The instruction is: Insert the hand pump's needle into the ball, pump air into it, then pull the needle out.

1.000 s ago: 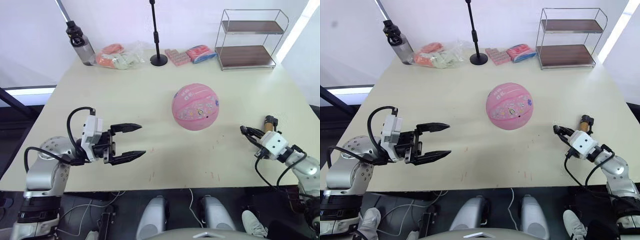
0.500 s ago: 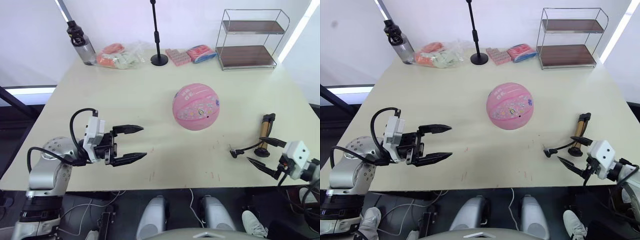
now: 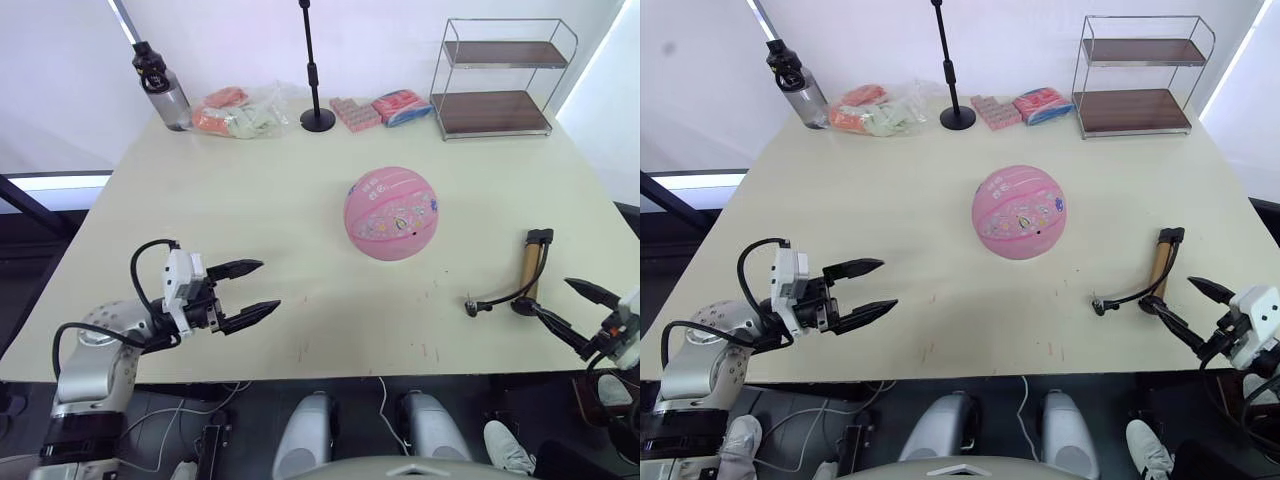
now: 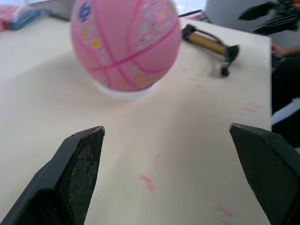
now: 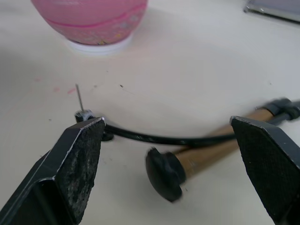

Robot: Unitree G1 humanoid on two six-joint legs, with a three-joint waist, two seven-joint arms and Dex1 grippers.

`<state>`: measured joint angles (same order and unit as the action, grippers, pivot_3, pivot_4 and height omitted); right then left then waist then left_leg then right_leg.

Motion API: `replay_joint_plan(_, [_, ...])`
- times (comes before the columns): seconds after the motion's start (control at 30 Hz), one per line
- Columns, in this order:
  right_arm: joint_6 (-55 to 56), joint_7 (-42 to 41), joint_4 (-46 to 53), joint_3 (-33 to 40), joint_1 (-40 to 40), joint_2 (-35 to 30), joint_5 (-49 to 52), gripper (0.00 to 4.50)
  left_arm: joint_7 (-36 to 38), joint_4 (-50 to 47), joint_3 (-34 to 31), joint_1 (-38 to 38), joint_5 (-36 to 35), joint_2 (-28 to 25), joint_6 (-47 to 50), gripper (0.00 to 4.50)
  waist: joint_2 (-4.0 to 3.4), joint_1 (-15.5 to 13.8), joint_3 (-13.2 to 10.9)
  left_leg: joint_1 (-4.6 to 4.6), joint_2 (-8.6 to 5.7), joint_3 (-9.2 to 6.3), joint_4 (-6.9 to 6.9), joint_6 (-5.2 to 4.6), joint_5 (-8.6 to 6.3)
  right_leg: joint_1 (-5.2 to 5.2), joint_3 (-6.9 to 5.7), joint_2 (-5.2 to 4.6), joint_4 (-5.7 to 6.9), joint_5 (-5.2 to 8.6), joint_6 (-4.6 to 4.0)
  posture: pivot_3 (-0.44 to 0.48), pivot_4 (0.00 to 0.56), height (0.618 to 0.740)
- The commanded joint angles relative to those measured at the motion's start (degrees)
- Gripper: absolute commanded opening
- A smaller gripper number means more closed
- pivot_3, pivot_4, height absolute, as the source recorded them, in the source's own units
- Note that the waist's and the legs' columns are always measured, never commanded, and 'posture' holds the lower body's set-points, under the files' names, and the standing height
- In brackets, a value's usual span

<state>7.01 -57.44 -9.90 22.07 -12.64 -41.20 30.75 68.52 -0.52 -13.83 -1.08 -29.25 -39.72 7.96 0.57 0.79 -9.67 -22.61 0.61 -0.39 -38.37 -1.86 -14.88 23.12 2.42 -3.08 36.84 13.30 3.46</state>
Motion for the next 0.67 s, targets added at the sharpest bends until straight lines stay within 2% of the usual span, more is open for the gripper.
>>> replay_joint_plan(0.03, [2.7,-2.8,-6.6,4.6,1.5,-0.4,1.2,4.48,-3.3,0.6,-3.2,-3.6,1.3,0.5,-2.0,4.5,0.0,0.1,0.0,0.0,0.0,0.02,0.0,0.0,0.0,0.0,0.01,0.0,0.0,0.0,0.0,0.0,0.15,0.74])
replay_joint_plan(0.33, [6.9,-12.9,-21.5,8.1,6.3,-3.8,1.3,4.48,-7.1,5.3,-6.5,-9.1,2.8,0.9,-4.9,4.5,-0.02,0.0,0.0,0.03,0.01,0.04,0.01,-0.01,0.0,0.01,0.01,0.0,0.0,-0.01,0.0,0.0,0.15,0.74])
replay_joint_plan(0.47, [7.1,-17.1,-25.0,8.1,7.6,-5.5,0.9,4.48,-9.4,6.2,-8.0,-10.5,3.0,1.7,-6.3,4.5,0.0,0.0,0.0,0.04,0.03,0.05,0.03,-0.01,-0.01,0.01,0.02,0.0,0.0,-0.01,-0.01,0.0,0.15,0.74])
replay_joint_plan(0.67, [8.1,-19.3,-27.8,7.6,9.2,-5.8,-0.3,4.48,-11.5,6.4,-7.7,-11.8,5.3,1.6,-8.4,4.5,-0.01,0.0,0.0,0.06,0.02,0.12,0.01,-0.01,-0.01,0.01,0.06,-0.03,0.0,-0.02,-0.01,0.0,0.15,0.74])
